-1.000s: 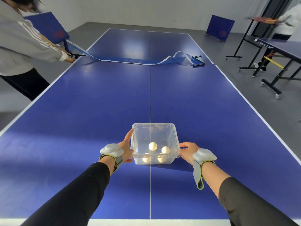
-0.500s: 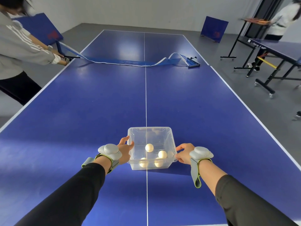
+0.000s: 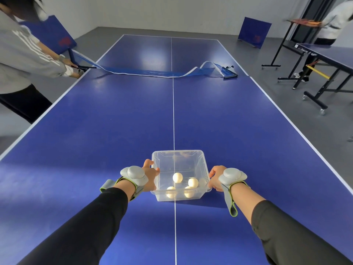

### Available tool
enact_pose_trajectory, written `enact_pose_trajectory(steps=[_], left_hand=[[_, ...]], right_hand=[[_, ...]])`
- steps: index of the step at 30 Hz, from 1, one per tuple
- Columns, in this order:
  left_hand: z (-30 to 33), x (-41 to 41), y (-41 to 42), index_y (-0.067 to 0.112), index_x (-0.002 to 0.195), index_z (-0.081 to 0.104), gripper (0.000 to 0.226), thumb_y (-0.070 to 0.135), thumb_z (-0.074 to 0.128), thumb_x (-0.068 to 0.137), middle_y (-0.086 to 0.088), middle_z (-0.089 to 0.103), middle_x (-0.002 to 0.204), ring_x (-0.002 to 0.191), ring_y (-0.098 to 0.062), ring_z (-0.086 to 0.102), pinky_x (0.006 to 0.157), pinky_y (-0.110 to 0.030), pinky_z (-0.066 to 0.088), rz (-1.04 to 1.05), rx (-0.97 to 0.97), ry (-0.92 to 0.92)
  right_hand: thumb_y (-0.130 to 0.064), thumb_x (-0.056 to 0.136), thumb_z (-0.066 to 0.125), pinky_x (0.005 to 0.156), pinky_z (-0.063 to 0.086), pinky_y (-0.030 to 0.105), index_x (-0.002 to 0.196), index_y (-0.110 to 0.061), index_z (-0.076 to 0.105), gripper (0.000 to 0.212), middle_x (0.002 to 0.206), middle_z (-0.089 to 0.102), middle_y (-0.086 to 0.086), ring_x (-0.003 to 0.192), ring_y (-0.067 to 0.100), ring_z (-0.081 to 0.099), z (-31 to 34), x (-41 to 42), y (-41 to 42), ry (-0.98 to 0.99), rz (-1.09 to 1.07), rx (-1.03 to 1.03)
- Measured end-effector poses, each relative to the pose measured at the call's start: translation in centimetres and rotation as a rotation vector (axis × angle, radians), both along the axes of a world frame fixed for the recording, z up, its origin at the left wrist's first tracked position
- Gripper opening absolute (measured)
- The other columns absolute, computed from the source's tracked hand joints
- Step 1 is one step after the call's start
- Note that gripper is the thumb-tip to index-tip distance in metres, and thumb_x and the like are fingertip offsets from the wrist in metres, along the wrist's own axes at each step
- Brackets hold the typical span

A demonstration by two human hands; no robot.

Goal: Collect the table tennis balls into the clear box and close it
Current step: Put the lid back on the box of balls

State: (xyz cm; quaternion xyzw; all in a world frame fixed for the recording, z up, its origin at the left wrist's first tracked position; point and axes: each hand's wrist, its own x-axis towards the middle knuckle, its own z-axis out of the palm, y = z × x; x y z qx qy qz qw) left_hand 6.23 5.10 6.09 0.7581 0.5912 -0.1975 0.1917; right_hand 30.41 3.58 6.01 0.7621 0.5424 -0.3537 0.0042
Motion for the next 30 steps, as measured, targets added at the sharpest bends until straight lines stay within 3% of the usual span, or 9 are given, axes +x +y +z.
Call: enact_pose_trajectory(steps=[5, 8, 10, 12, 14, 17, 22, 26, 30], left_hand=[[-0.2, -0.2, 0.6, 0.019, 0.142, 0.036, 0.065, 0.024, 0.062, 0.083, -0.006, 0.016, 0.148, 0.115, -0.029, 0.055, 0.101, -0.032, 0.046, -0.028, 0.008, 0.003], [-0.5, -0.2, 1.1, 0.021, 0.141, 0.038, 0.068, 0.028, 0.067, 0.079, -0.005, 0.021, 0.144, 0.117, -0.027, 0.053, 0.103, -0.034, 0.045, -0.042, 0.020, -0.002], [-0.8, -0.4, 1.5, 0.020, 0.140, 0.040, 0.070, 0.029, 0.070, 0.077, -0.005, 0.022, 0.143, 0.117, -0.027, 0.052, 0.103, -0.035, 0.045, -0.048, 0.022, -0.002], [-1.1, -0.5, 1.7, 0.021, 0.138, 0.042, 0.071, 0.030, 0.072, 0.075, -0.003, 0.021, 0.145, 0.122, -0.028, 0.050, 0.105, -0.037, 0.044, -0.042, 0.023, -0.016], [-1.3, -0.7, 1.9, 0.021, 0.139, 0.041, 0.073, 0.031, 0.073, 0.074, -0.001, 0.016, 0.152, 0.133, -0.027, 0.041, 0.109, -0.040, 0.039, -0.047, 0.013, -0.027], [-1.3, -0.7, 2.1, 0.018, 0.142, 0.036, 0.074, 0.029, 0.071, 0.078, -0.002, 0.008, 0.159, 0.142, -0.026, 0.028, 0.115, -0.041, 0.031, -0.058, -0.006, -0.039], [-1.1, -0.5, 2.0, 0.017, 0.143, 0.034, 0.073, 0.028, 0.070, 0.080, -0.003, 0.009, 0.159, 0.144, -0.025, 0.023, 0.117, -0.039, 0.027, -0.061, -0.013, -0.056], [-0.8, -0.5, 1.8, 0.017, 0.143, 0.034, 0.073, 0.026, 0.070, 0.080, -0.003, 0.007, 0.159, 0.144, -0.025, 0.022, 0.117, -0.039, 0.026, -0.054, -0.011, -0.067], [-1.0, -0.5, 1.9, 0.017, 0.144, 0.032, 0.074, 0.029, 0.069, 0.080, -0.004, 0.008, 0.160, 0.145, -0.025, 0.022, 0.117, -0.039, 0.026, -0.063, -0.026, -0.041]], right_hand=[[-0.007, 0.075, 0.068, 0.089, 0.054, 0.036, 0.088, -0.011, 0.056, 0.018, 0.089, 0.060, 0.009, 0.092, 0.030, 0.067, 0.5, -0.1, 0.6, -0.099, 0.112, -0.036], [-0.009, 0.074, 0.068, 0.091, 0.055, 0.037, 0.094, -0.008, 0.061, 0.022, 0.095, 0.066, 0.010, 0.101, 0.030, 0.067, 0.6, -0.2, 0.9, -0.142, 0.143, -0.051], [-0.013, 0.074, 0.068, 0.088, 0.054, 0.033, 0.101, -0.008, 0.062, 0.028, 0.102, 0.069, 0.009, 0.098, 0.026, 0.067, 0.8, -0.2, 1.1, -0.199, 0.172, -0.045], [-0.013, 0.074, 0.067, 0.082, 0.051, 0.031, 0.093, -0.011, 0.059, 0.021, 0.093, 0.065, 0.006, 0.086, 0.023, 0.063, 0.9, -0.1, 1.2, -0.206, 0.196, -0.041], [-0.012, 0.073, 0.067, 0.082, 0.053, 0.032, 0.088, -0.014, 0.055, 0.020, 0.085, 0.060, 0.005, 0.077, 0.021, 0.059, 0.6, 0.1, 1.3, -0.165, 0.190, -0.042], [-0.012, 0.071, 0.069, 0.087, 0.054, 0.036, 0.098, -0.012, 0.055, 0.030, 0.087, 0.061, 0.005, 0.078, 0.021, 0.060, 0.2, 0.7, 1.3, -0.089, 0.165, -0.033], [-0.004, 0.072, 0.072, 0.063, 0.057, 0.026, 0.096, -0.013, 0.048, 0.035, 0.089, 0.057, 0.010, 0.070, 0.018, 0.058, -0.1, 1.5, 0.9, 0.156, 0.063, -0.034], [0.005, 0.069, 0.073, 0.086, 0.057, 0.045, 0.082, -0.015, 0.048, 0.035, 0.088, 0.056, 0.014, 0.081, 0.026, 0.058, -0.6, 1.8, 1.1, 0.251, 0.004, -0.038], [0.004, 0.070, 0.074, 0.085, 0.058, 0.040, 0.083, -0.015, 0.048, 0.035, 0.095, 0.057, 0.013, 0.085, 0.025, 0.060, -0.8, 1.7, 1.6, 0.234, 0.019, -0.080]])
